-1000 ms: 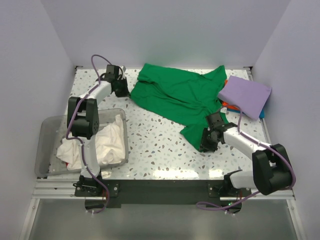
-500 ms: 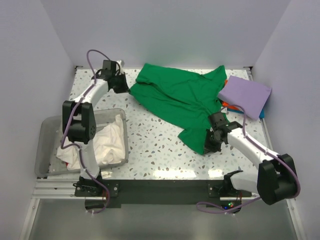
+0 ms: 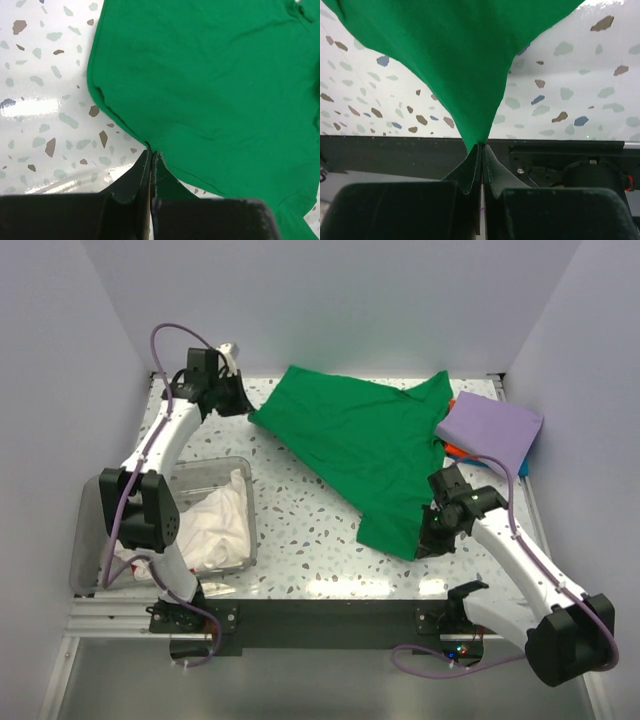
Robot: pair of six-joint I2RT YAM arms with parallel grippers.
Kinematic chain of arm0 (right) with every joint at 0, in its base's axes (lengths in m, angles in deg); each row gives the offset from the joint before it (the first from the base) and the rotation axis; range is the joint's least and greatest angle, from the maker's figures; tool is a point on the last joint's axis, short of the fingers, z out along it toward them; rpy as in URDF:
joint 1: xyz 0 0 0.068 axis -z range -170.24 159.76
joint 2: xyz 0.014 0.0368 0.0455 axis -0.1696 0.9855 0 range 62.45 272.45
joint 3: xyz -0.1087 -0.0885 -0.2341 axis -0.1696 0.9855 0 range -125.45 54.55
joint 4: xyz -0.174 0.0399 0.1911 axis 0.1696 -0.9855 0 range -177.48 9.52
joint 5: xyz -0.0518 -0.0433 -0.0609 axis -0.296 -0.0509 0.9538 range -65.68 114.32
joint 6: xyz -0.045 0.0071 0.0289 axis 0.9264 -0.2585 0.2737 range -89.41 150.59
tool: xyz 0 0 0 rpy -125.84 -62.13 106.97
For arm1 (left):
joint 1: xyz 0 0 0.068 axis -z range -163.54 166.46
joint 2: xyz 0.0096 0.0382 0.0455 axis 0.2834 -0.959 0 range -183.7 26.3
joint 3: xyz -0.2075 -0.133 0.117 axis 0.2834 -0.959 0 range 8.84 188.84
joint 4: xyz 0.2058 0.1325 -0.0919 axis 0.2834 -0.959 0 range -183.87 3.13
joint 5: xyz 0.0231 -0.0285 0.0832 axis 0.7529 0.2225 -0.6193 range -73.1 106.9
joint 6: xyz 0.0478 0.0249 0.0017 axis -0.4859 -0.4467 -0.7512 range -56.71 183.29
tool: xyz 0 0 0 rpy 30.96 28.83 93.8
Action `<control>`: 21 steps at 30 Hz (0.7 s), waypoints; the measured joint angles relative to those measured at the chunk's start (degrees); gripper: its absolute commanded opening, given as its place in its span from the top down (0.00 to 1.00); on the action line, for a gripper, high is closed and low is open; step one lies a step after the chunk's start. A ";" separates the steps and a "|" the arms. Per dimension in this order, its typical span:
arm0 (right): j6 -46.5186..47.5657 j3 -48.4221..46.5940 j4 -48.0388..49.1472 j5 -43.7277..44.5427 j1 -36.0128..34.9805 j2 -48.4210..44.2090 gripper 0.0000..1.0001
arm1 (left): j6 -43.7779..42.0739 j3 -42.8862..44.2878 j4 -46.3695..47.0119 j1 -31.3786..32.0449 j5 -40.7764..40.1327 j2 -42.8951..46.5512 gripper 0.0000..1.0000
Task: Fold and stack the t-shirts
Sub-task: Flatten the tshirt out, then fold the tshirt
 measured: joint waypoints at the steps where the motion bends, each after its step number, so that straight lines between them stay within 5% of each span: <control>1: 0.00 -0.37 -1.27 -0.20 0.00 -0.70 1.00 | 0.00 -0.31 -0.28 0.00 -0.02 1.09 1.00; 11: -0.63 -5.31 -9.14 -2.29 -0.22 -5.09 1.00 | -0.22 -5.66 -3.28 0.00 -2.10 9.18 1.00; 21: -2.23 -9.92 -2.71 -1.01 -0.24 3.17 1.00 | -0.46 -6.08 -3.48 0.00 -2.16 4.98 1.00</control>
